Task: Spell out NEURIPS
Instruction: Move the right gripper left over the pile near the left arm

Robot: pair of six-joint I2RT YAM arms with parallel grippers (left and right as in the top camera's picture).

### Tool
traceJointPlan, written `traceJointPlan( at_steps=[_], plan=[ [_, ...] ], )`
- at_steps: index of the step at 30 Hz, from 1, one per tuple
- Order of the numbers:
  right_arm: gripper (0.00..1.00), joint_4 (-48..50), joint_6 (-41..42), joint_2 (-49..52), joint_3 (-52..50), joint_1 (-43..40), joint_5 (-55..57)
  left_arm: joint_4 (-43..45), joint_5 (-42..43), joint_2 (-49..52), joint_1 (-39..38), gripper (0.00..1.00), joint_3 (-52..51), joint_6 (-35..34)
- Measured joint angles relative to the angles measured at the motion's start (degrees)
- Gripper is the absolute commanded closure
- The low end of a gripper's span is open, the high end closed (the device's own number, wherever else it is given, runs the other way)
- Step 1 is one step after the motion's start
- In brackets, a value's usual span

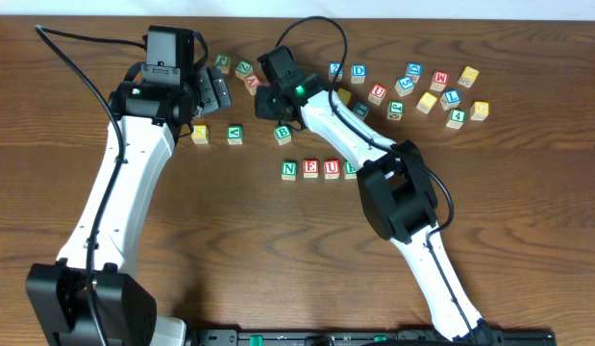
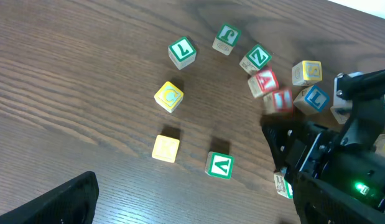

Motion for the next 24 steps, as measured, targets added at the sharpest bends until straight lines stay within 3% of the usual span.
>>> traceJointPlan(
  at_steps=[4,13,19,24],
  plan=[
    [0.64,-0.6,-3.2,0.0,0.1,0.0,0.4,0.0,0.0,0.0,0.0,0.02,0.0,0.0],
    [0.53,-4.9,-7.7,0.2,2.3,-1.1,-1.2,0.0,0.0,0.0,0.0,0.02,0.0,0.0],
    [0.45,-15.5,-11.1,1.5,12.6,-3.8,-3.0,0.0,0.0,0.0,0.0,0.02,0.0,0.0],
    [0.44,-18.1,-14.4,1.5,20.2,-4.6,-3.3,0.0,0.0,0.0,0.0,0.02,0.0,0.0]
  ],
)
